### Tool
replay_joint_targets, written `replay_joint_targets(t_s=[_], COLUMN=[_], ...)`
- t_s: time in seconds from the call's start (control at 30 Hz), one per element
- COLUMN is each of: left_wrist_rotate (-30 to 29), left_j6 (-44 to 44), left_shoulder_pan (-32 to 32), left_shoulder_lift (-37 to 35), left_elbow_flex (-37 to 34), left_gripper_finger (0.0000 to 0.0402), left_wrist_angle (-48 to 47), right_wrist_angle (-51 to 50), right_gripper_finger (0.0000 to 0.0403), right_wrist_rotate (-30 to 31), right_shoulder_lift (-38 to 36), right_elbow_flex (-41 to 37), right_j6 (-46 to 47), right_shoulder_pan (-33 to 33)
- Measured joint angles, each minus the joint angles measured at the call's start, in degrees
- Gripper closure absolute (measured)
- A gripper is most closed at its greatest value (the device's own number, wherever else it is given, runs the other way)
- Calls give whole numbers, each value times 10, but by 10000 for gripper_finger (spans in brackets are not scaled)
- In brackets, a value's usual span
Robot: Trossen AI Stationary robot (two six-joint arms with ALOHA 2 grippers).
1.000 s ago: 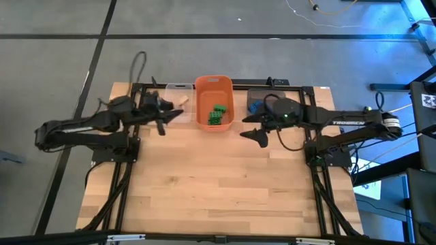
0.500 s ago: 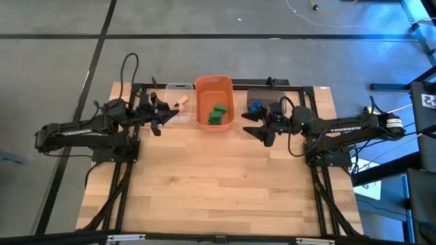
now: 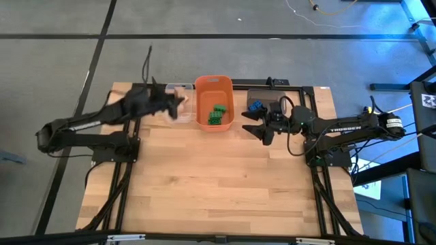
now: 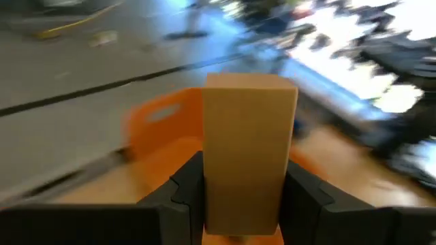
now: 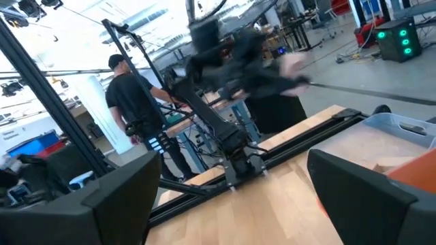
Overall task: Sort & place blocks by color
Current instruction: Put the brown block into the transparent bin
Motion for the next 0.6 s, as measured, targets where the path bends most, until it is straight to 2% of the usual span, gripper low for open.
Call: replay_joint_targets(t_s=[0.13,0.3,0.47,0.6], left_wrist_rotate=[60,134,168,162], left_j6=[17,32,24,19], left_shoulder_pan=[127,231,255,255], left_shoulder_lift=[100,240,358,407], left_elbow_flex=[64,83,82,82], left_gripper_finger=[284,284,284,284], left_wrist_angle=[-96,-114,-114,-106], right_wrist_angle=[-1,-19,-49,-54], right_gripper_finger=[34,34,34,34], right_wrist_rotate=[0,9,9,9], right_shoulder_lift=[0,0,0,0], right_elbow_flex=[0,0,0,0], right_j6=[1,2,31,32], right_shoulder_pan=[0,0,0,0])
